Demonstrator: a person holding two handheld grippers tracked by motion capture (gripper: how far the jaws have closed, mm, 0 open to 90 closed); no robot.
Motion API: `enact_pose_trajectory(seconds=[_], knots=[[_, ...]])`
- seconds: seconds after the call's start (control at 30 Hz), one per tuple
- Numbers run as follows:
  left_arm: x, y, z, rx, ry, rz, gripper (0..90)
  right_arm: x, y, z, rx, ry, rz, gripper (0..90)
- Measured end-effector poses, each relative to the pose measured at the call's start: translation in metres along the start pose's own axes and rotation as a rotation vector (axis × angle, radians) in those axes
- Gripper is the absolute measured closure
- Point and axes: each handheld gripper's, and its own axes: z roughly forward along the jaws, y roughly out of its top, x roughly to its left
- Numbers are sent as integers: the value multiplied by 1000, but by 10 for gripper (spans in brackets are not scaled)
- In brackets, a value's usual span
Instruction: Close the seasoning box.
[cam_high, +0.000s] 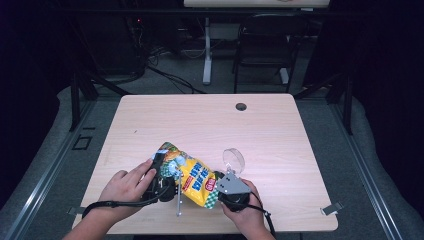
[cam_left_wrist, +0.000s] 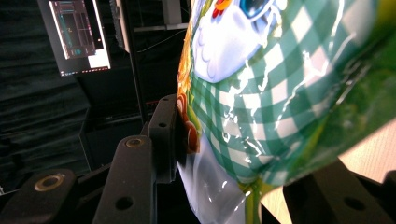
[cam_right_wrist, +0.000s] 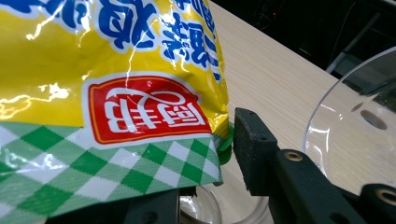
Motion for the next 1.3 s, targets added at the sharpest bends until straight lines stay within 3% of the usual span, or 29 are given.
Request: enact_pose_trajectory(seconds=[0.57,0.97,1.3], knots=[[0,1,-1,3,5,15,587,1,-1,1,-3,11,16,709],[-1,4,-5,13,50,63,587,2,-2,1,-5,13,11,708],[1,6,-8,24,60,95,587,1,-2,1,-8,24,18,708]])
